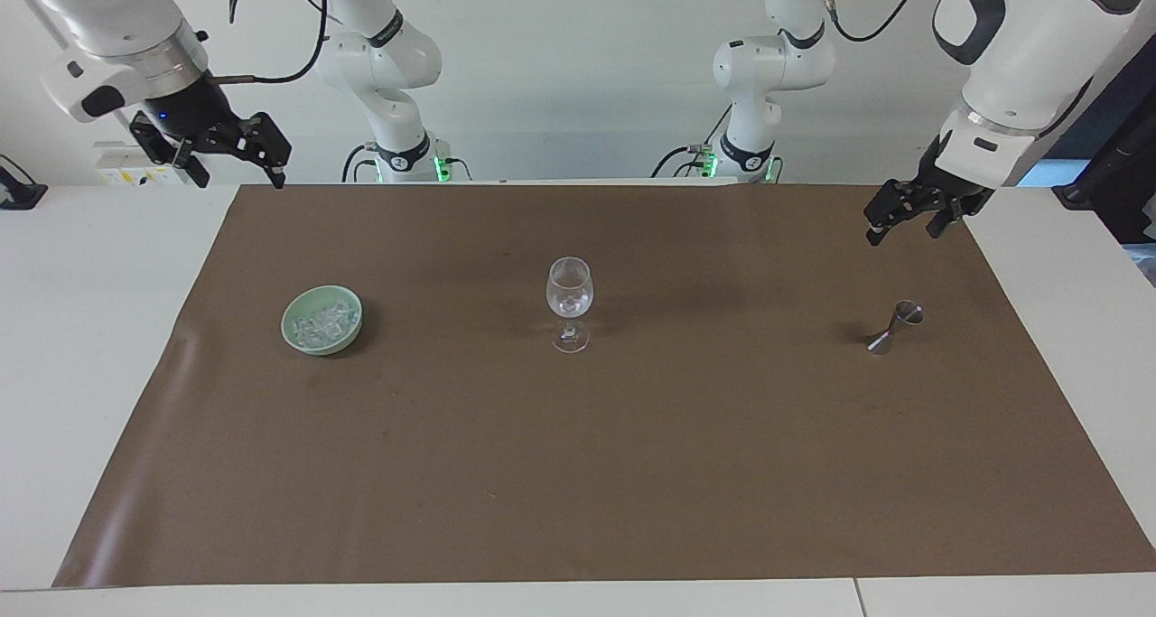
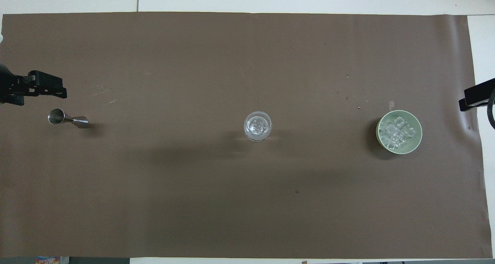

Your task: Pour wine and add ice with both arms

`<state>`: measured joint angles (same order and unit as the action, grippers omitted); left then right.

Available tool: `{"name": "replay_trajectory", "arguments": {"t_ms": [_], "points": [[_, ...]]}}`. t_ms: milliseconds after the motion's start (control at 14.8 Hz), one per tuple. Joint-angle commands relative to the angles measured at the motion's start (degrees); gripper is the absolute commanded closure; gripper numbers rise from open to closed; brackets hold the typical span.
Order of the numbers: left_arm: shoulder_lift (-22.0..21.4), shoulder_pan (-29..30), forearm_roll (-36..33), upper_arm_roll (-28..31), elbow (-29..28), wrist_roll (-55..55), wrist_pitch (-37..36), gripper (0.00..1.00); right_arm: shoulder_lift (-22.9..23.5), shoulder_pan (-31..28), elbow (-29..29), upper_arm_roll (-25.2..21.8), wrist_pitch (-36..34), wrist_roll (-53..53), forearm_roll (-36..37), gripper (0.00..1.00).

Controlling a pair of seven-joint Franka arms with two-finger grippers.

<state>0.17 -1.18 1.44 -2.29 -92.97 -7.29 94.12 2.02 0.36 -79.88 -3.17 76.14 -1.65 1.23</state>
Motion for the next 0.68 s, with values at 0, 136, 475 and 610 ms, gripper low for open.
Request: {"name": "replay_trajectory", "arguments": {"t_ms": [0,136,475,610], "points": [[0.18,-1.02,-0.91,0.62,0.87,-0.36,-0.60,0.00,-2.72,0.00,-3.87,-0.52,-0.12,-1.08,0.79,0.00],[0.18,-0.93,-0.91,0.62,0.78,-0.36,-0.69,0.00,-1.76,-0.27,-3.26,-1.58,-0.38,-1.16,0.96,0.00],[0.27,-1.02,-0.91,0.62,0.78,-1.23,-0.69,0.00,-1.05,-0.71,-3.35,-1.32,-1.70,-1.60,0.62,0.00],[0.62,-1.02,-0.91,0.62,0.78,-1.32,-0.69,0.00,-0.70,-0.80,-3.26,-1.58,-1.44,-2.39,0.44,0.00]]}}
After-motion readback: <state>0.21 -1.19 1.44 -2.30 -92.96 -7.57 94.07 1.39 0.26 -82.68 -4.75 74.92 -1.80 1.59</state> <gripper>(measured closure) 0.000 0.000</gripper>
